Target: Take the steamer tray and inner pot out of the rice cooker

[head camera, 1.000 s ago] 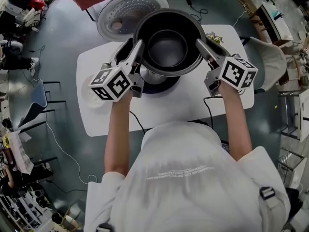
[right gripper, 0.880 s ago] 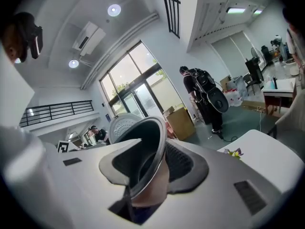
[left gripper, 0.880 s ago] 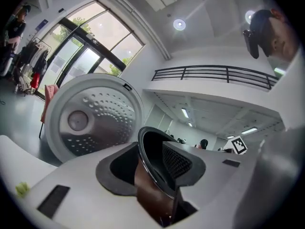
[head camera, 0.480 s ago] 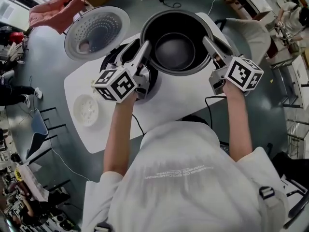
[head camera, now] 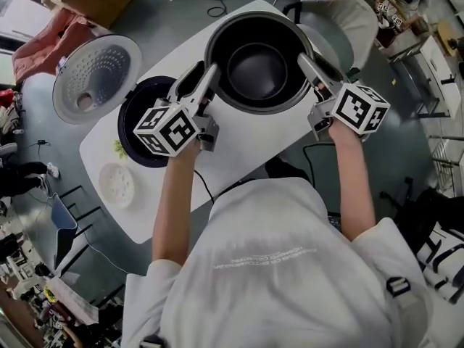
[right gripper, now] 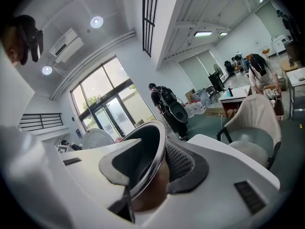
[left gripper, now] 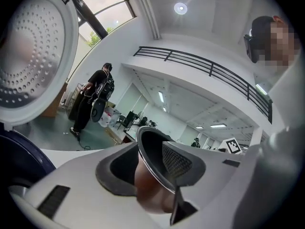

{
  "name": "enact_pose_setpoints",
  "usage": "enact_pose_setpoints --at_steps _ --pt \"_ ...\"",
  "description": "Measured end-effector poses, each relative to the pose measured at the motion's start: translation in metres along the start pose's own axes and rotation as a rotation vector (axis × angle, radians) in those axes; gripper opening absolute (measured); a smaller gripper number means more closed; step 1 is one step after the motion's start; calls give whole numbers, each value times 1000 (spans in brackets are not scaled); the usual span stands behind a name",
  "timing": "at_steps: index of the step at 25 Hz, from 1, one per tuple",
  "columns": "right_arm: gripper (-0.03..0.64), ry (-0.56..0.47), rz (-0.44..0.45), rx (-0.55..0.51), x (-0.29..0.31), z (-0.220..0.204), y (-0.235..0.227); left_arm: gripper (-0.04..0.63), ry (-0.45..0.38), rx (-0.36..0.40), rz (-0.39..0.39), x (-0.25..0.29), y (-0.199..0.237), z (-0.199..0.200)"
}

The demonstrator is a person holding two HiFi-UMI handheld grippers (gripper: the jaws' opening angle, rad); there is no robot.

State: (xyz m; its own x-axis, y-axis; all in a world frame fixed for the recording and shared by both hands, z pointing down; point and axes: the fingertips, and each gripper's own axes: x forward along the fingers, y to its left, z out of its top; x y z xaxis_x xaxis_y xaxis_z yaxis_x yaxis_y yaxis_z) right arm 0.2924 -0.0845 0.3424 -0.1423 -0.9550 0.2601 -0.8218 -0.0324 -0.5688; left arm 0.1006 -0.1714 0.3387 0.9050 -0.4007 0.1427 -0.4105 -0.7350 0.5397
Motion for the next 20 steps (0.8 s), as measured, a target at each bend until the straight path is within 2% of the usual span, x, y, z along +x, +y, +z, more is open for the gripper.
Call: enact_pose_setpoints --at_steps 6,20 --pt "150 40 -26 34 -12 -13 -41 164 41 -37 3 23 -7 -36" --pt "155 206 -1 79 10 -51 -113 164 107 -125 104 60 19 -111"
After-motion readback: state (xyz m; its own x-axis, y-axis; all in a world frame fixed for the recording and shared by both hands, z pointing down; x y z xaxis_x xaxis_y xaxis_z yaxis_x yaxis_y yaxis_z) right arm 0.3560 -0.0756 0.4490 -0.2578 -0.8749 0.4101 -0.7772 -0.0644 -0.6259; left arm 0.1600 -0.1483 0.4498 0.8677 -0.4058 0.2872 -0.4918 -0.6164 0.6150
